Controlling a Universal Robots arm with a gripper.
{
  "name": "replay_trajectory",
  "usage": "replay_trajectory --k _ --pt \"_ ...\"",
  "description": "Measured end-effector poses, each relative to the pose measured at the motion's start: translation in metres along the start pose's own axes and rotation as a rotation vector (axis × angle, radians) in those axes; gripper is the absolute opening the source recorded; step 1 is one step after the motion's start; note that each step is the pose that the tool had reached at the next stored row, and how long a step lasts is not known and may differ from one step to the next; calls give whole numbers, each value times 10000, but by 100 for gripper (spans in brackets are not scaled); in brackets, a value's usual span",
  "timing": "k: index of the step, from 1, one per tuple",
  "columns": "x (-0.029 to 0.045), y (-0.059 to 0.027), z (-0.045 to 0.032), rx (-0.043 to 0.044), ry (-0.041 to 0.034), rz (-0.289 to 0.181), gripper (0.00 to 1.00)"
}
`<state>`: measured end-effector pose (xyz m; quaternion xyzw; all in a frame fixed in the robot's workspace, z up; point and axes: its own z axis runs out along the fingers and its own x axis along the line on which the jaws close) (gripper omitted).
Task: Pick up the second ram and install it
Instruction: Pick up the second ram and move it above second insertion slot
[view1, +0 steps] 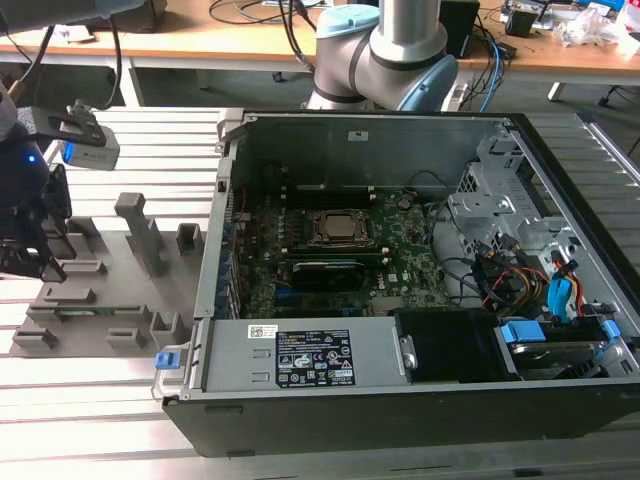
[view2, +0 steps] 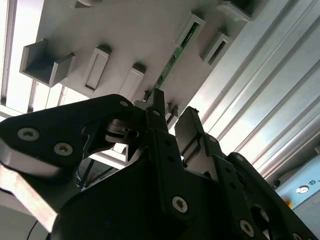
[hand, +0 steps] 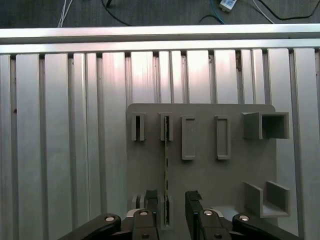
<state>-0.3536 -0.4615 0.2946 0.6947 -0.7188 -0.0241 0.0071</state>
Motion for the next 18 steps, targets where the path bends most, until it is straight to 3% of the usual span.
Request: replay_trajectory --k 18 --pt "5 -9 198 0 1 -36 36"
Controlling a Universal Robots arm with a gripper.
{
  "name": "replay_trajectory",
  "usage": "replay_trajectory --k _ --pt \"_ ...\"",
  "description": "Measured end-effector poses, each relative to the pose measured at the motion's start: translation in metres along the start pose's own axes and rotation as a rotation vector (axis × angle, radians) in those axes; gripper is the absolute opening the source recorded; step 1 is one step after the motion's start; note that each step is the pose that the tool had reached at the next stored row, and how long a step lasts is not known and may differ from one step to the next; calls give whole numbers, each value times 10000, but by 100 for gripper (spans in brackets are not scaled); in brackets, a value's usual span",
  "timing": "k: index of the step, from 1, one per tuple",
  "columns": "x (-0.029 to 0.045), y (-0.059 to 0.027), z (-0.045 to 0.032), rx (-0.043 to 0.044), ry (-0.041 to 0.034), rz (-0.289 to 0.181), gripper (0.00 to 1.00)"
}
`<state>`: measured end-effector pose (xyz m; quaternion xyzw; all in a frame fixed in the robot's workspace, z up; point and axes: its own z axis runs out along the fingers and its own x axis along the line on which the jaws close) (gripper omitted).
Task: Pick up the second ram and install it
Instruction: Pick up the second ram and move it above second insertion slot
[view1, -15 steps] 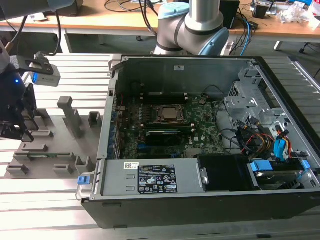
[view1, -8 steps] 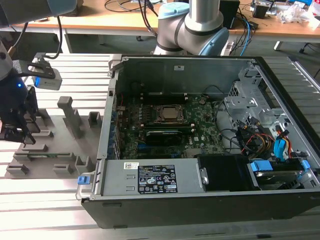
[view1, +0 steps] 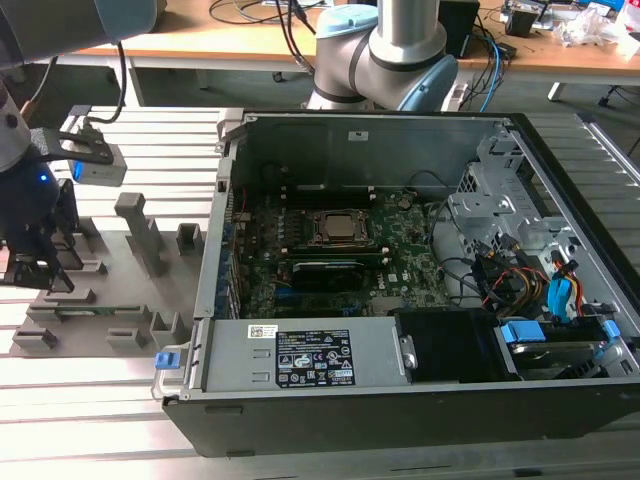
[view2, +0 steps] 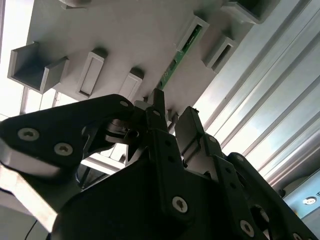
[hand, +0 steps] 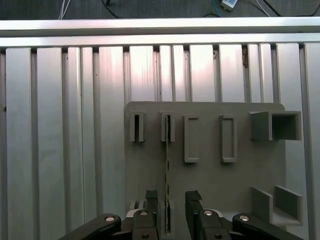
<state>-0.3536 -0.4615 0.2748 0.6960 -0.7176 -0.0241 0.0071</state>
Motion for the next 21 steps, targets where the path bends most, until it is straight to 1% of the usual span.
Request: replay_trajectory --k 4,6,10,12,13,17,21 --pt "1 -2 37 0 0 -5 36" --pt "3 -3 78 0 1 -12 36" --pt "6 -7 151 -5 20 -213 36" --pt "7 -8 178 -5 20 -213 36" --pt "8 -9 209 -5 21 -212 36" --pt "10 -13 289 -5 20 -213 36" --pt "11 -15 338 -5 21 -212 36"
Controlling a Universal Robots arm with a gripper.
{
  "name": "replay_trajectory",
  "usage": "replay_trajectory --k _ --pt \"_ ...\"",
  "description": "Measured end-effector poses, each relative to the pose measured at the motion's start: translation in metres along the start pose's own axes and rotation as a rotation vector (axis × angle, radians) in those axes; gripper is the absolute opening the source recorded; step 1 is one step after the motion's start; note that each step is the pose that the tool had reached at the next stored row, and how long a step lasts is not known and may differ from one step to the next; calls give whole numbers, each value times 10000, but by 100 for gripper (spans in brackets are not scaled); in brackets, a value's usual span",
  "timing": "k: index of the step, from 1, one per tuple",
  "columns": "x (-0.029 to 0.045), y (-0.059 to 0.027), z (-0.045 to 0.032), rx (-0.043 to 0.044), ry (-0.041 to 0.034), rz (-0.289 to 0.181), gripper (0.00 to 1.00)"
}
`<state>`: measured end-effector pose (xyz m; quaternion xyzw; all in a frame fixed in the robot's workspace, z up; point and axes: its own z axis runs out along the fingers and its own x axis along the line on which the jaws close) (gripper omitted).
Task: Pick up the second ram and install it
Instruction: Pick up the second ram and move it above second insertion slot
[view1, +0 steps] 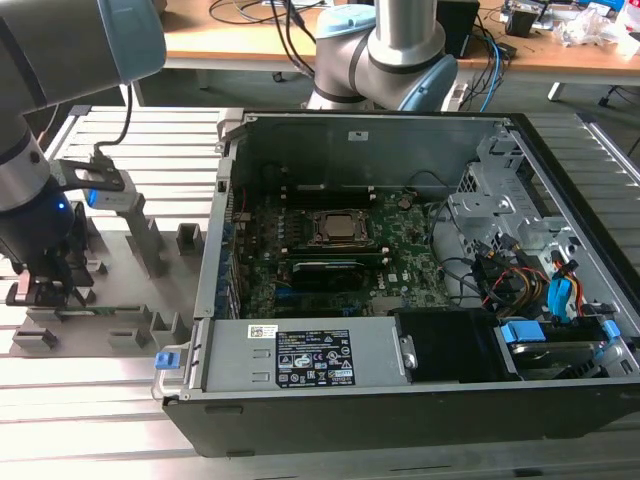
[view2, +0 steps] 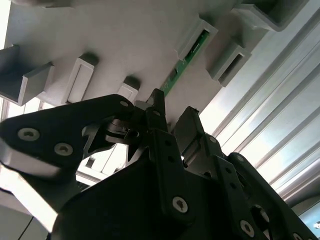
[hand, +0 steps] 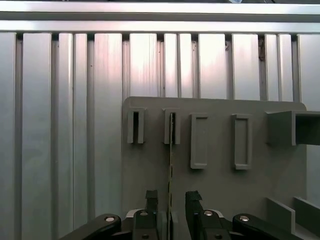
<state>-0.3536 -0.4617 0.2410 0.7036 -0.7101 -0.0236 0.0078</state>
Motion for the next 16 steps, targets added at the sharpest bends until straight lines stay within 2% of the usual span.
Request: replay_trajectory --k 12,16 --pt "3 -6 142 0 0 0 36" --pt "5 -10 225 0 1 0 36"
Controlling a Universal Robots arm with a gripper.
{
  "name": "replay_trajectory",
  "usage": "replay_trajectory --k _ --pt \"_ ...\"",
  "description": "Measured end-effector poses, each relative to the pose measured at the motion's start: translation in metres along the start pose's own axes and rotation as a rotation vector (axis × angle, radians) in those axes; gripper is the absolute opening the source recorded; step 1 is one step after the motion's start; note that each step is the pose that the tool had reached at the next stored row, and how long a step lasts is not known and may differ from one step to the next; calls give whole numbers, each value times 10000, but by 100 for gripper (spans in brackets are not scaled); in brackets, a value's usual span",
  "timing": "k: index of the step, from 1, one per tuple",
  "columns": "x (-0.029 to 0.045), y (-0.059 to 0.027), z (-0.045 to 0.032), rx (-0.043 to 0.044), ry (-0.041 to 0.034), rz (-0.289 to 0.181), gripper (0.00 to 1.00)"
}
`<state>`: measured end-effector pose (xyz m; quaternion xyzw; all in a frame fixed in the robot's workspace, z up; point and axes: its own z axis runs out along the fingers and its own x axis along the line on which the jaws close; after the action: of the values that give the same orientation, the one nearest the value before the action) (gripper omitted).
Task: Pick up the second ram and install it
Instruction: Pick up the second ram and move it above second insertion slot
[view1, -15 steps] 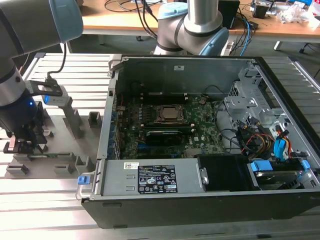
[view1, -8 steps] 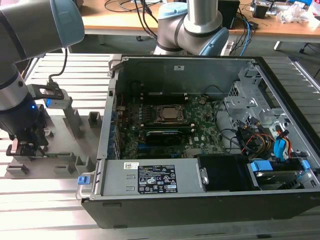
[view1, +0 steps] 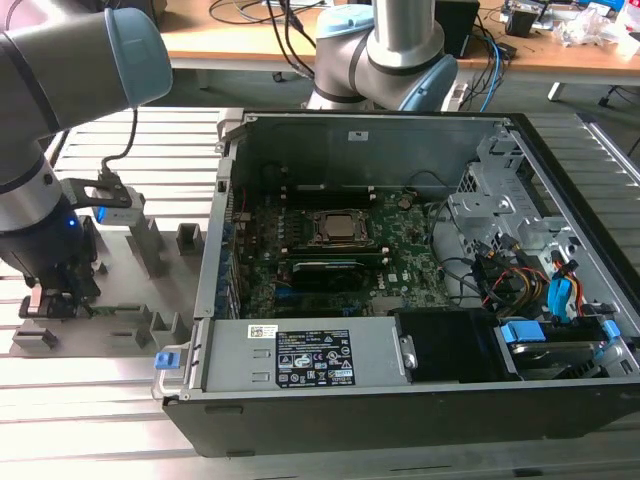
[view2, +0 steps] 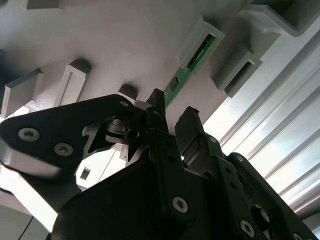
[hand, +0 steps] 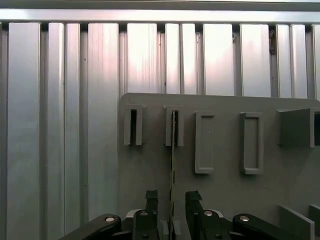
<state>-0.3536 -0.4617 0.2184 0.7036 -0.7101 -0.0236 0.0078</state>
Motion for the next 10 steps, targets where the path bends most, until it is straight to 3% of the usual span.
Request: replay_trajectory --k 6,10 --pt "3 -6 156 0 -1 1 36" --pt "4 -8 162 0 0 -1 36"
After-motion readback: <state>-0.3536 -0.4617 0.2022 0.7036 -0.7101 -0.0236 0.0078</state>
